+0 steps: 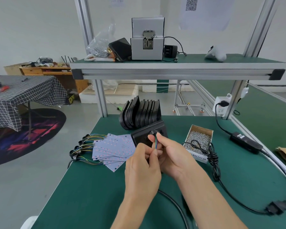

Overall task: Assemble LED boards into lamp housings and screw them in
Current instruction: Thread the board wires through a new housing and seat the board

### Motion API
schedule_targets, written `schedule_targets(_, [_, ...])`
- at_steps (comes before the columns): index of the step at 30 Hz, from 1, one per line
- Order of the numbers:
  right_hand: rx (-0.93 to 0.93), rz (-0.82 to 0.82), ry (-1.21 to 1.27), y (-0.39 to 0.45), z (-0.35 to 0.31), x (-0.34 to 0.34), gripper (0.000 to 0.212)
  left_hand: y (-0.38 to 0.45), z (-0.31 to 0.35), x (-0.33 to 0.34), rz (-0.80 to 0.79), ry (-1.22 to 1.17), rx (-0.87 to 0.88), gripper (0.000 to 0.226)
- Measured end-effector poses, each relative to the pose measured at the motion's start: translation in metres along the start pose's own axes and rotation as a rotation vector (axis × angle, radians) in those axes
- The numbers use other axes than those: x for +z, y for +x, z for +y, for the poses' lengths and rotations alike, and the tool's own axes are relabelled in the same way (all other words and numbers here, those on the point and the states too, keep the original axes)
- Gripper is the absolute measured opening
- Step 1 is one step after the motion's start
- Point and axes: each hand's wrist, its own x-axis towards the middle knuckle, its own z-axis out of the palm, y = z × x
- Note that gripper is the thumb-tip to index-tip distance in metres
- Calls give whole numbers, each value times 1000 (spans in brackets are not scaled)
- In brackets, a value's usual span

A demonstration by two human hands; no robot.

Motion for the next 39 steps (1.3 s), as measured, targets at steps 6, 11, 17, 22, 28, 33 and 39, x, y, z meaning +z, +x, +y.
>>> schedule_targets(6, [57,-49,50,1,-4,-1,28,-4,0,0,1,-29,3,21])
schedule_targets(11, [85,-61,96,4,-1,-5,31,-10,-4,1,-1,-26,-7,22])
schedule_targets(17, [63,-64,91,10,2,-6,32,-13,-6,-1,16,-27,-3,21])
schedule_targets(22, [33,-74,116,16,4,-6,35,-10,-4,0,11,-39,-12,21])
schedule_targets(28, [14,-47,74,22,9,-4,38,-9,-6,0,12,-51,-25,23])
schedule_targets(33, [10,-52,86,23,13,-1,35,-7,-9,-1,10,-63,-40,24])
schedule_targets(39, [-29,-63,70,23,16,-2,33,-11,-14,-3,8,-72,-40,22])
